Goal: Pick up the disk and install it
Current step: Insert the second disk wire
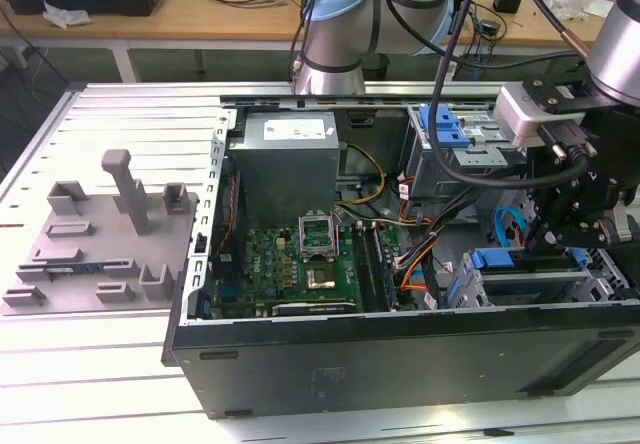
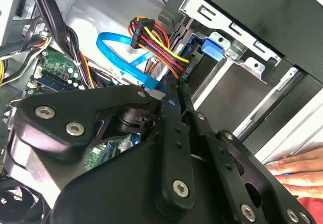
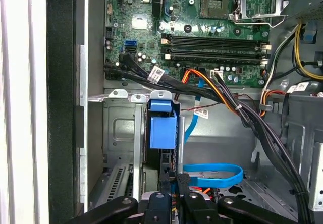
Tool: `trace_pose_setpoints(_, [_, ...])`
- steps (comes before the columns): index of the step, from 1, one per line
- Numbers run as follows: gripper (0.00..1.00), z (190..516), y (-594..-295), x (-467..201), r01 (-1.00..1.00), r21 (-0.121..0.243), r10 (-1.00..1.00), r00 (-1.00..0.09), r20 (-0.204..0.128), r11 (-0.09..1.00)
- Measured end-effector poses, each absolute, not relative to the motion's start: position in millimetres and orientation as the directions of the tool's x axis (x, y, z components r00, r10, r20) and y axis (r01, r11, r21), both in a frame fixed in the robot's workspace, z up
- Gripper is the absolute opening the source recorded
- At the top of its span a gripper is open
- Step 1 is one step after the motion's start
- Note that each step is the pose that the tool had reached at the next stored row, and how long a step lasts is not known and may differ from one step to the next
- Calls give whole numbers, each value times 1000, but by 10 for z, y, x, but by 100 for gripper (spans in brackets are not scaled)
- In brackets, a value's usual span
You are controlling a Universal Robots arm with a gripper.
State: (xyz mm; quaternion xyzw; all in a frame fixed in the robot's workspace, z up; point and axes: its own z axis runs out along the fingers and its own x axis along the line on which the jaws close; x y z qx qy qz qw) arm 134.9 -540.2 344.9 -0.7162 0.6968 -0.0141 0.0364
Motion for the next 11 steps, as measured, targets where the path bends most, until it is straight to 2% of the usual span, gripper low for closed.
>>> trace_pose_setpoints(11, [16,3468,-5402,1349,-997,-75,-999,29,-30,-26])
